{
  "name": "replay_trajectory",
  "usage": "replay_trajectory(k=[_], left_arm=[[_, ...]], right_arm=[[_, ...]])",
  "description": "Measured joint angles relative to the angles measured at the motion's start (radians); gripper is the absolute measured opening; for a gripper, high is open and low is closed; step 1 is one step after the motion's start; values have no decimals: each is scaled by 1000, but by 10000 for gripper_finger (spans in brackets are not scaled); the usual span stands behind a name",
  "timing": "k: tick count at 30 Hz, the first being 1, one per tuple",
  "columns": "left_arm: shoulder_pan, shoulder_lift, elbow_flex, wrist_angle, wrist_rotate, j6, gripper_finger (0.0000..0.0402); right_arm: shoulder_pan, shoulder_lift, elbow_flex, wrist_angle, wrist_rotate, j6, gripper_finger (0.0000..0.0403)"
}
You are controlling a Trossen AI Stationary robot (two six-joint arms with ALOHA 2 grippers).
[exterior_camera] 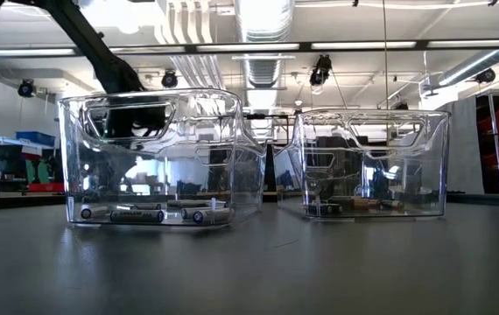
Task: Sort batteries
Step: Put the black battery into the right transparent bin
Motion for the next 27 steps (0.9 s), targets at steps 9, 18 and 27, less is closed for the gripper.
replay_trajectory(k=[9,18,27], left_arm=[[64,81,44,-15,15,-227,164],[129,103,90,-72,48,-260,115],[137,99,83,-97,8,-350,8]], right_arm=[[0,0,-3,-1,-5,81,253],[0,0,-40,0,-5,133,235],[0,0,-108,17,4,221,233]])
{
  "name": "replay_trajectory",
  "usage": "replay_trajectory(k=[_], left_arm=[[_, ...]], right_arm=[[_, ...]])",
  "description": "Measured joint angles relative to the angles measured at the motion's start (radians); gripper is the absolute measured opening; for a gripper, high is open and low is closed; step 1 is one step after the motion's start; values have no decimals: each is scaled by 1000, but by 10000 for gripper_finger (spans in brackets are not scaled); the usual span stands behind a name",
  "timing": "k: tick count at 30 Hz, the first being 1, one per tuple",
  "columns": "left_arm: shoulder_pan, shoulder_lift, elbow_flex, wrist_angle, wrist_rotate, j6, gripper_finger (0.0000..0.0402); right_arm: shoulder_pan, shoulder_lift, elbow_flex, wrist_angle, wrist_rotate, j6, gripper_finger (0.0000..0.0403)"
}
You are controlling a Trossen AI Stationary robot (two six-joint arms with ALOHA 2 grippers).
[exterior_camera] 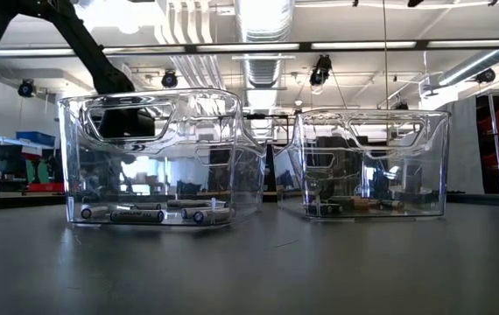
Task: Sort batteries
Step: Put the black battery into the right transparent bin
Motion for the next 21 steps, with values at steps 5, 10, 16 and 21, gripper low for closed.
replay_trajectory(k=[5,10,16,21], left_arm=[[-2,1,4,1,-51,-44,16],[-1,18,9,-9,-102,-89,13],[-1,84,62,-80,-63,-47,12],[9,148,120,-168,-47,-57,12]], right_arm=[[0,0,-51,22,3,54,240],[0,6,-76,38,33,59,244],[0,18,-77,78,66,57,234],[0,24,-78,77,78,64,225]])
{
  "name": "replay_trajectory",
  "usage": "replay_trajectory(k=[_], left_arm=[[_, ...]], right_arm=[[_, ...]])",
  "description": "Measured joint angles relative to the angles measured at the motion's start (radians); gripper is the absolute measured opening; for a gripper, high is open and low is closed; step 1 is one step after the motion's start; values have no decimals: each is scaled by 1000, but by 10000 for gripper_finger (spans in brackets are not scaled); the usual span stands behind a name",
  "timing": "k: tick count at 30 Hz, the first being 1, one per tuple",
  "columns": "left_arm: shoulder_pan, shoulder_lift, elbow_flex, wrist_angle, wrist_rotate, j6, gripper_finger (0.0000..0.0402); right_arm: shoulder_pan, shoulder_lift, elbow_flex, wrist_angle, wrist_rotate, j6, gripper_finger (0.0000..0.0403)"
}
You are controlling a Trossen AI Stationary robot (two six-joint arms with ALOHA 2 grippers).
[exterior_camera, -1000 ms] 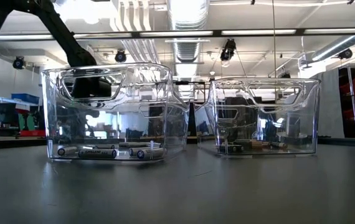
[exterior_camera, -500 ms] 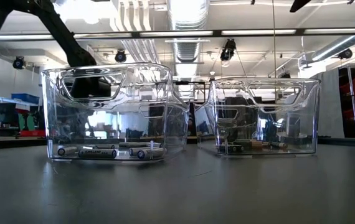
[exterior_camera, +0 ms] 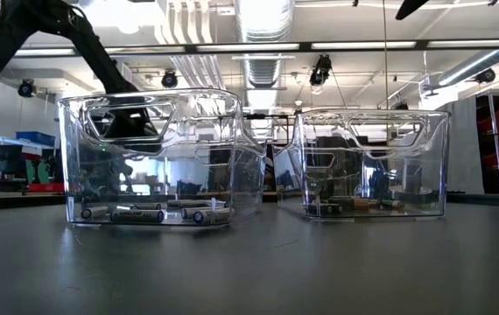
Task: Sort batteries
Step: Put the black battery into the right transparent bin
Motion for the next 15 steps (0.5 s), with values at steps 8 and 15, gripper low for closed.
replay_trajectory(k=[8,15], left_arm=[[-1,25,17,-28,-10,16,4],[-29,-7,36,-33,115,264,0]], right_arm=[[0,0,0,-5,1,11,228],[-6,-5,0,-12,29,-45,224]])
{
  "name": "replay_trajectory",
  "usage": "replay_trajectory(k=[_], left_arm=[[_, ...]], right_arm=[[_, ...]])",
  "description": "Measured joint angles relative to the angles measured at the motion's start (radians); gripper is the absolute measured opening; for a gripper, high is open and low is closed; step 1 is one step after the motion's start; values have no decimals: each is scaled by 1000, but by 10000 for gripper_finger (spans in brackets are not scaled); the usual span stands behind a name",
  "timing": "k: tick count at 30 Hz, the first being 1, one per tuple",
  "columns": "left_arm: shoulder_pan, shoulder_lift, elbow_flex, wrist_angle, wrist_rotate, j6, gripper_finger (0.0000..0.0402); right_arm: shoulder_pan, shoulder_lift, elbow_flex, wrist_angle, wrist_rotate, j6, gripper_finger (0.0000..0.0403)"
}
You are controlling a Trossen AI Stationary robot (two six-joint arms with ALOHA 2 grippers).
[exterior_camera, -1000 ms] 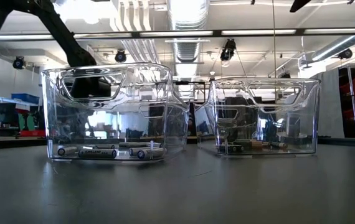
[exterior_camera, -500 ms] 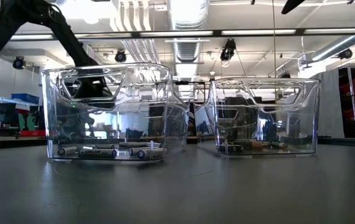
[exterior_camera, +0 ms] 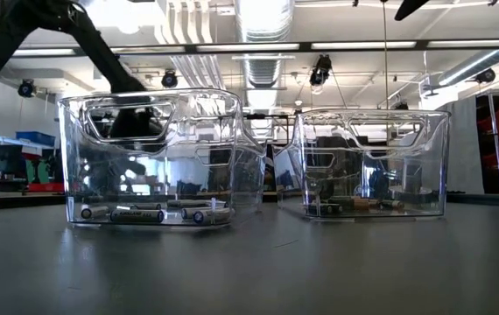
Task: Sort batteries
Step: Put the black battery into the right transparent bin
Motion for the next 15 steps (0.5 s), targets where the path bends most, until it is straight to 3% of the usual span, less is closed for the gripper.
replay_trajectory(k=[6,11,13,15], left_arm=[[-68,-61,94,-130,-82,131,0],[-100,-57,118,-69,-68,567,10],[-119,-45,115,-10,-18,772,20],[-136,-30,111,47,98,992,33]], right_arm=[[0,-5,0,1,136,-132,231],[0,-5,-8,1,164,-146,244],[0,-6,-23,2,164,-138,250],[0,-7,-46,2,164,-137,257]])
